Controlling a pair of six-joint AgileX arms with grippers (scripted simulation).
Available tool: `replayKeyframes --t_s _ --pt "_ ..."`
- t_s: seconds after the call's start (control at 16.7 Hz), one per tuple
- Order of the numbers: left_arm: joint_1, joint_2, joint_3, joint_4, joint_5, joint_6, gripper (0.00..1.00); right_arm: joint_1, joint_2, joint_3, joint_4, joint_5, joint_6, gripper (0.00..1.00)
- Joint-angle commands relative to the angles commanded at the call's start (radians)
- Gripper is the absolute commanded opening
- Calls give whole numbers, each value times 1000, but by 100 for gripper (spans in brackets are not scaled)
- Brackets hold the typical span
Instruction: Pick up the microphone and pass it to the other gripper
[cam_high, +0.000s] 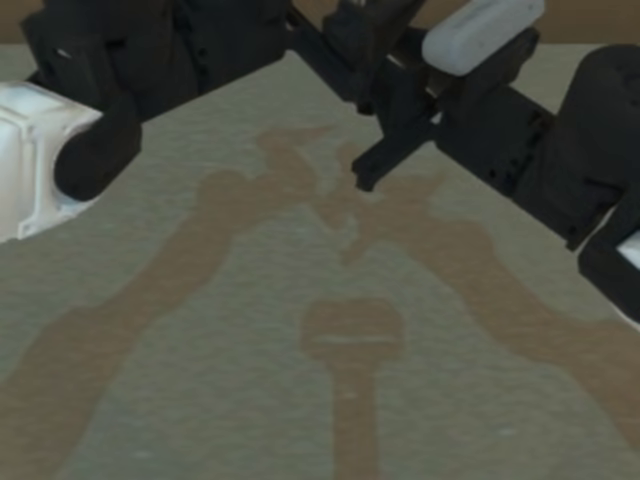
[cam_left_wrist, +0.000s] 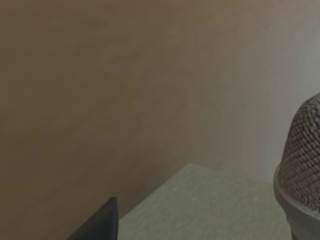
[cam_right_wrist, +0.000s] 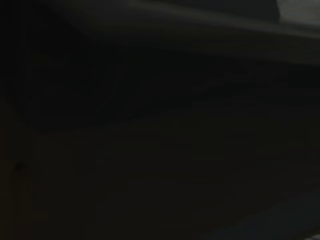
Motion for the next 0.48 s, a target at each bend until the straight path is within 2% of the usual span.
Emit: replayKeyframes --t_s 0.48 --pt "0 0 0 0 0 0 40 0 0 0 0 0 0 0"
